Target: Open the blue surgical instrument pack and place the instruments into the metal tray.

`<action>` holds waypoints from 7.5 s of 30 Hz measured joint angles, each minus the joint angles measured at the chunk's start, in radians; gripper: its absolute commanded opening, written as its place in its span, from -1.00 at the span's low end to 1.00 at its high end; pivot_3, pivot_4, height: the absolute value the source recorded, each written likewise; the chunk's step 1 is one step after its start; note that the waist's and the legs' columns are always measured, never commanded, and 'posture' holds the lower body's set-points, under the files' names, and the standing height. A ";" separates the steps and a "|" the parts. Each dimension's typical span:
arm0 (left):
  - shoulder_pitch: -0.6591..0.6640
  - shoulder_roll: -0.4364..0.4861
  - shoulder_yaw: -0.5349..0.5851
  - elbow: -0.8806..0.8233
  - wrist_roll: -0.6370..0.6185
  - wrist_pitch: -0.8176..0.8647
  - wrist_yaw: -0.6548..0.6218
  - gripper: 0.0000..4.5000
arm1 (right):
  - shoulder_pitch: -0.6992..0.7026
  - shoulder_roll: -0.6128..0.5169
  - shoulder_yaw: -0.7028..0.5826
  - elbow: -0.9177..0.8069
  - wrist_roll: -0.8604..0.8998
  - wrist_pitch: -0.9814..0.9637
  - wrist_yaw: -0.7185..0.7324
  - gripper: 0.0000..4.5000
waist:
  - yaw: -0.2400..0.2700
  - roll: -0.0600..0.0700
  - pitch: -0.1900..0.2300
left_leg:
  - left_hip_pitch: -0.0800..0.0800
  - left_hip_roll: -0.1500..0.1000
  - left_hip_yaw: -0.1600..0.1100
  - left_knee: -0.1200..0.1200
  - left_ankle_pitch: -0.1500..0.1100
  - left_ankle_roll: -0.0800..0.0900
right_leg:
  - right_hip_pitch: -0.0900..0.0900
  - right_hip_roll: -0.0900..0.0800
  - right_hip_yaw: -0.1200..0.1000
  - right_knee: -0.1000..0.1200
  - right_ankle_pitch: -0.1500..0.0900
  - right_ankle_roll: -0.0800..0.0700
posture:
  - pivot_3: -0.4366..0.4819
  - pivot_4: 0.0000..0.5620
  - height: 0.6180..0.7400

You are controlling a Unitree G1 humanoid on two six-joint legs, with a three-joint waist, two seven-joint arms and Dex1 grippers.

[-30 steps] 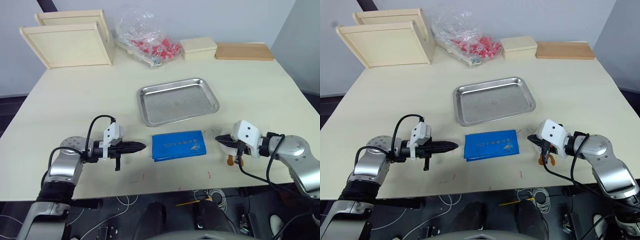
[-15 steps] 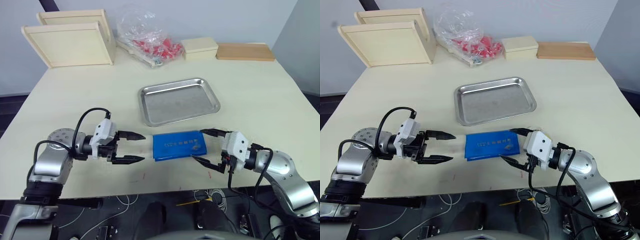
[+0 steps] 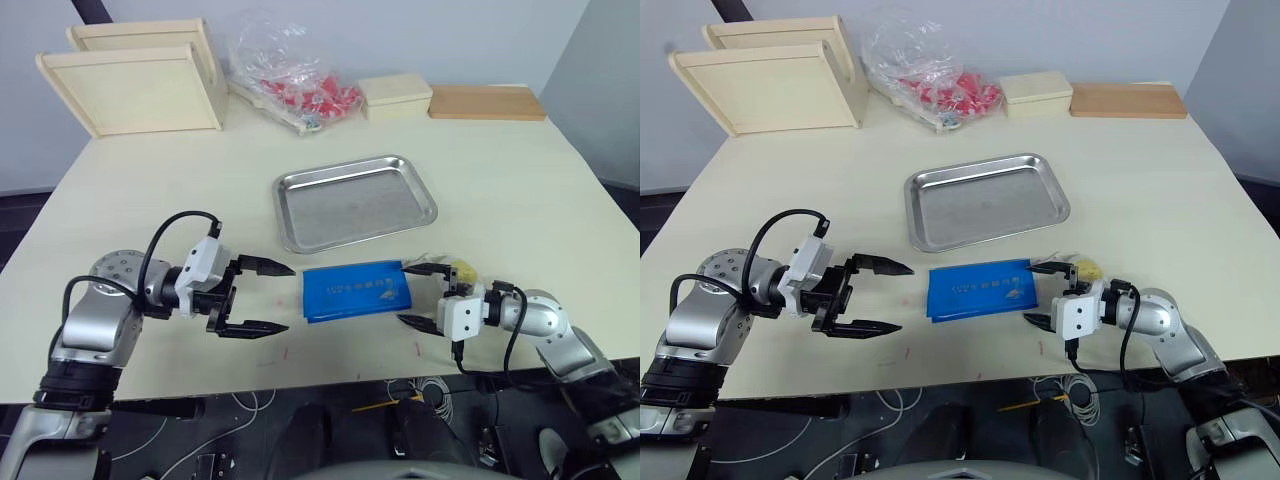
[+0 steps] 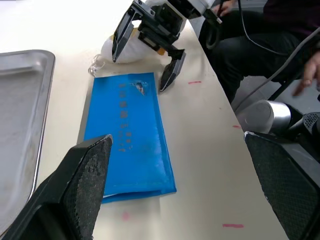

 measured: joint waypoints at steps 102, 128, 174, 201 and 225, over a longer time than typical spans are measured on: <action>-0.177 -0.347 -0.092 0.361 0.079 -0.071 0.038 -1.00 | -0.284 0.066 -0.200 0.081 0.644 1.100 0.624 -0.02 | 0.022 0.002 0.002 | -0.002 -0.003 -0.003 0.001 -0.002 0.004 | 0.000 -0.003 -0.001 0.001 0.001 0.001 | -0.05 -0.47 1.00; -0.132 -0.338 -0.081 0.306 0.102 -0.115 0.070 -1.00 | -0.070 -0.125 -0.336 0.153 0.486 1.024 0.444 0.14 | 0.020 0.003 0.001 | 0.000 -0.002 0.000 0.002 -0.002 0.004 | 0.001 -0.002 0.001 0.001 0.001 0.002 | -0.05 -0.47 1.00; -0.164 -0.348 -0.087 0.314 0.139 -0.114 0.092 -1.00 | -0.432 0.199 -0.155 -0.323 0.830 1.393 0.270 -0.98 | 0.024 0.004 0.002 | -0.003 -0.002 -0.004 0.002 -0.002 0.004 | 0.000 -0.002 -0.002 0.000 0.002 0.002 | -0.05 -0.47 1.00; -0.160 -0.355 -0.083 0.313 0.144 -0.115 0.093 -1.00 | -0.308 0.256 0.180 -0.334 0.412 0.820 0.462 -0.98 | 0.022 0.004 0.002 | -0.002 -0.004 -0.004 0.002 -0.002 0.003 | 0.000 -0.003 -0.003 0.000 0.001 0.002 | -0.05 -0.47 1.00; -0.160 -0.355 -0.086 0.314 0.148 -0.126 0.091 -1.00 | -0.120 0.024 -0.097 -0.456 0.529 0.906 0.367 0.97 | 0.024 0.004 0.002 | -0.002 -0.003 -0.005 0.002 -0.002 0.003 | 0.000 -0.003 -0.001 0.000 0.001 0.002 | -0.05 -0.47 1.00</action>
